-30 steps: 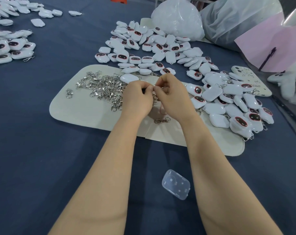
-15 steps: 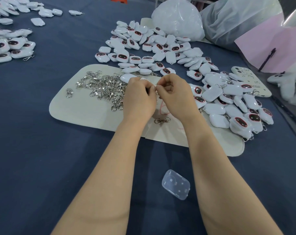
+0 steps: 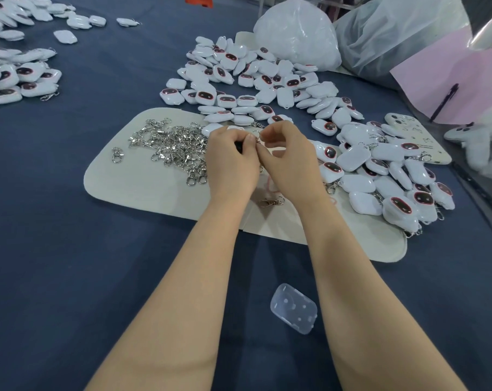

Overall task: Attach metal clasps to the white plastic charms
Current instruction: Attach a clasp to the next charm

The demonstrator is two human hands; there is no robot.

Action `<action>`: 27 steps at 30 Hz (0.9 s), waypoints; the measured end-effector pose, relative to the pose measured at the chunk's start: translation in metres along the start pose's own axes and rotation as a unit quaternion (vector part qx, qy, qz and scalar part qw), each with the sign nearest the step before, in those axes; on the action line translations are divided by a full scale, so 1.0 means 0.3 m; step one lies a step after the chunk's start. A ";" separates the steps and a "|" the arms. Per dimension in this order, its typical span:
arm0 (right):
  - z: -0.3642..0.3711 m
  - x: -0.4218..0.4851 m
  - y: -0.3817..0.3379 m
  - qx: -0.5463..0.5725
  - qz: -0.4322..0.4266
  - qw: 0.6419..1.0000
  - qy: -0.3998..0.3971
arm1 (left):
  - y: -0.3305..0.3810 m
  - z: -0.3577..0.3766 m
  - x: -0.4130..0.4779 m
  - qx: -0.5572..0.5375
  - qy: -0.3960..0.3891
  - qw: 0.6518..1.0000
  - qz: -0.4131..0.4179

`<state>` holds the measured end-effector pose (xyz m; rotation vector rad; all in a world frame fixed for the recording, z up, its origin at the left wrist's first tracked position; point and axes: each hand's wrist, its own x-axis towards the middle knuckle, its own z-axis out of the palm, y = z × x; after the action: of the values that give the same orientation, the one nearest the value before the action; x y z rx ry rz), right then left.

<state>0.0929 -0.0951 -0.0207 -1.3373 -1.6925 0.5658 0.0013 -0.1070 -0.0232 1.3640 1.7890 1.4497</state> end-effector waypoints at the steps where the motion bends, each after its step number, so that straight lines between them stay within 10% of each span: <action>1: 0.000 -0.001 -0.002 0.004 -0.006 1.000 0.004 | 0.000 0.001 0.000 0.005 0.003 1.000 0.003; 27: 0.026 -0.010 0.004 0.022 -0.038 0.999 -0.011 | -0.007 -0.011 0.000 -0.025 -0.019 0.999 0.004</action>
<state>0.0871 -0.0963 -0.0267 -1.2351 -1.7303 0.5719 -0.0023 -0.1082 -0.0239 1.3661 1.7137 1.4542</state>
